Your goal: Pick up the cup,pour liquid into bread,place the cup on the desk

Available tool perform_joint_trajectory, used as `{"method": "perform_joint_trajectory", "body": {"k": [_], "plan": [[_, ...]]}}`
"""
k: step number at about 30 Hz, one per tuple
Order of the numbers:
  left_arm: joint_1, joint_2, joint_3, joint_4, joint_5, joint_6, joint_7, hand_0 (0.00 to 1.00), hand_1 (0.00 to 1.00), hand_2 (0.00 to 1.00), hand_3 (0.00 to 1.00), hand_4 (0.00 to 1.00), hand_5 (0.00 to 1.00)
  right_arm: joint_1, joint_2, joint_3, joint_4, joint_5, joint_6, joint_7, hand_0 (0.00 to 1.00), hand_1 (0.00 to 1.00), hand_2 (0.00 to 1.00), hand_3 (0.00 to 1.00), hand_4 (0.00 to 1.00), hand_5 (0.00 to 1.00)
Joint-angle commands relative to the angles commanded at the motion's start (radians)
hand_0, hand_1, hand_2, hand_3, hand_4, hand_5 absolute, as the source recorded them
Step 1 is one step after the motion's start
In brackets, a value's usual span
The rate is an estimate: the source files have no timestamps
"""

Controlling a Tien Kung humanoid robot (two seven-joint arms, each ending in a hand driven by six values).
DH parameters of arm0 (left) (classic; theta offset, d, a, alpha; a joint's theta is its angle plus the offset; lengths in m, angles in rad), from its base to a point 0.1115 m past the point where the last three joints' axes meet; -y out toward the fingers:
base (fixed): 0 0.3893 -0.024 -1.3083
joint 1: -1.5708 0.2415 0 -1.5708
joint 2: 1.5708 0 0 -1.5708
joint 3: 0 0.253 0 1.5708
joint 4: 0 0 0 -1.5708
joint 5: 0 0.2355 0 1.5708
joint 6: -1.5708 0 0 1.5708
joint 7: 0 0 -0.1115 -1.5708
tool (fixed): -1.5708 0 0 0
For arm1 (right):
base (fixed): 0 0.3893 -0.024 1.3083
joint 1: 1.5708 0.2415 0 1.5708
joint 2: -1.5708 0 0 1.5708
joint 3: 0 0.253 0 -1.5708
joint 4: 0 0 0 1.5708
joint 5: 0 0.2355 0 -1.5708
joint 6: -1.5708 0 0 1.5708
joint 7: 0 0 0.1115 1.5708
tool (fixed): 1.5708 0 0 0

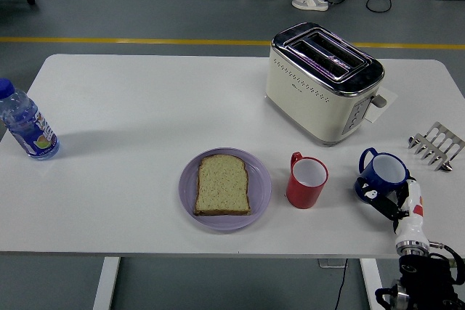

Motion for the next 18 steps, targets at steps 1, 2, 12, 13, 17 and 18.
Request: {"method": "perform_joint_trajectory", "body": {"k": [1,2,12,13,17,18], "plan": [[0.0,0.0,0.0,0.0,0.0,0.0,0.0,0.635,0.648,0.656,0.509,0.24,0.847,-0.003,-0.002,0.006,0.01,-0.004,-0.003,-0.002,0.682,0.609,0.663,0.758,0.851,0.036],[0.0,0.0,0.0,0.0,0.0,0.0,0.0,0.635,0.648,0.656,0.509,0.24,0.847,-0.005,-0.003,0.009,0.016,-0.006,-0.004,-0.003,0.682,0.609,0.663,0.758,0.851,0.036],[0.0,0.0,-0.005,0.0,0.004,0.0,0.0,0.634,0.647,0.656,0.509,0.239,0.846,-0.034,-0.035,0.06,0.12,-0.038,-0.034,-0.032,0.602,0.523,0.584,0.687,0.815,0.01],[0.0,0.0,-0.005,0.0,0.004,0.0,0.0,0.634,0.647,0.656,0.509,0.239,0.846,-0.04,-0.041,0.074,0.141,-0.054,-0.041,-0.041,0.602,0.523,0.584,0.687,0.815,0.01],[0.0,0.001,-0.006,0.0,0.006,0.0,0.0,0.634,0.647,0.656,0.509,0.239,0.847,-0.06,-0.062,0.119,0.216,-0.114,-0.057,-0.084,0.454,0.454,0.565,0.593,0.756,0.002],[0.0,0.001,-0.006,0.0,0.005,0.0,0.0,0.634,0.647,0.656,0.509,0.239,0.847,-0.063,-0.065,0.127,0.23,-0.125,-0.06,-0.094,0.454,0.454,0.565,0.593,0.756,0.002]]}}
